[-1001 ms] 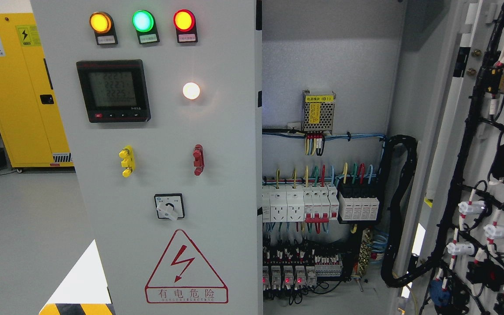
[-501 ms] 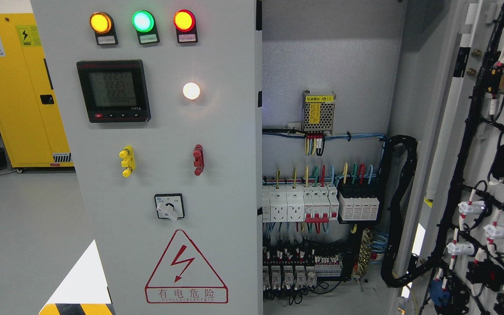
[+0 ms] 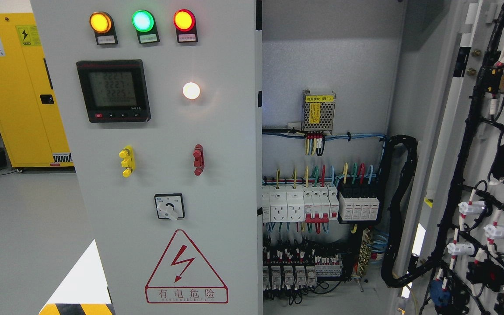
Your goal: Open door with both hands
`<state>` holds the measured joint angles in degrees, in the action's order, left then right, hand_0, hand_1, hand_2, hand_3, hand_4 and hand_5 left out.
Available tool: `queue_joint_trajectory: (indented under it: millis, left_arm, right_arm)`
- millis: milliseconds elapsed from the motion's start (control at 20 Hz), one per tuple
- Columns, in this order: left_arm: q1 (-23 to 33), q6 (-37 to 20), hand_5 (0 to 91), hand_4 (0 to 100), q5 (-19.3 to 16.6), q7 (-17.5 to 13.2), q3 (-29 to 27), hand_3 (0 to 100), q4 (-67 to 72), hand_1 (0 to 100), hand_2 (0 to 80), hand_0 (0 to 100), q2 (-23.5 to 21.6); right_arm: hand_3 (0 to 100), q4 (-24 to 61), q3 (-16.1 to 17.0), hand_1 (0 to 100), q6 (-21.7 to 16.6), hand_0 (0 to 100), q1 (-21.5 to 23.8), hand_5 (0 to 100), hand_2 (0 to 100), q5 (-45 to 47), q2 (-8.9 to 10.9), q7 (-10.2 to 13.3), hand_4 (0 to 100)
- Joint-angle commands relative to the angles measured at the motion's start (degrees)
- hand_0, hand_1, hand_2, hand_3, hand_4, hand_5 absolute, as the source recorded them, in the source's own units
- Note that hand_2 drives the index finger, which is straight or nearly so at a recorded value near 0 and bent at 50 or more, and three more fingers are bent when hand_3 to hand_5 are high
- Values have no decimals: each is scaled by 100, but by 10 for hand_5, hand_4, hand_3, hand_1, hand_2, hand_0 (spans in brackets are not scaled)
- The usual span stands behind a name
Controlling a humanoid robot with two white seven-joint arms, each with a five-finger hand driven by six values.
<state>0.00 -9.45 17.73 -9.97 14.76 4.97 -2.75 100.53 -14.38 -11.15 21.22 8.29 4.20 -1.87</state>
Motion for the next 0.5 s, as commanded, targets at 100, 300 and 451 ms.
queue_joint_trajectory:
  millis: [100, 300, 451]
  left_arm:
    - [-88, -13, 0, 0, -33, -22, 0, 0, 30, 0, 0, 0, 3]
    - [-97, -4, 0, 0, -33, -22, 0, 0, 30, 0, 0, 0, -6]
    - [-97, -4, 0, 0, -33, -22, 0, 0, 22, 0, 0, 0, 12]
  right_arm:
    - [0, 1901, -276, 122, 69, 201, -1347, 0, 0, -37, -244, 11, 0]
    - [0, 1708, -241, 120, 770, 203, -2138, 0, 0, 6, -402, 20, 0]
    - [0, 1444, -180, 120, 904, 202, -2692, 0, 0, 15, -446, 37, 0]
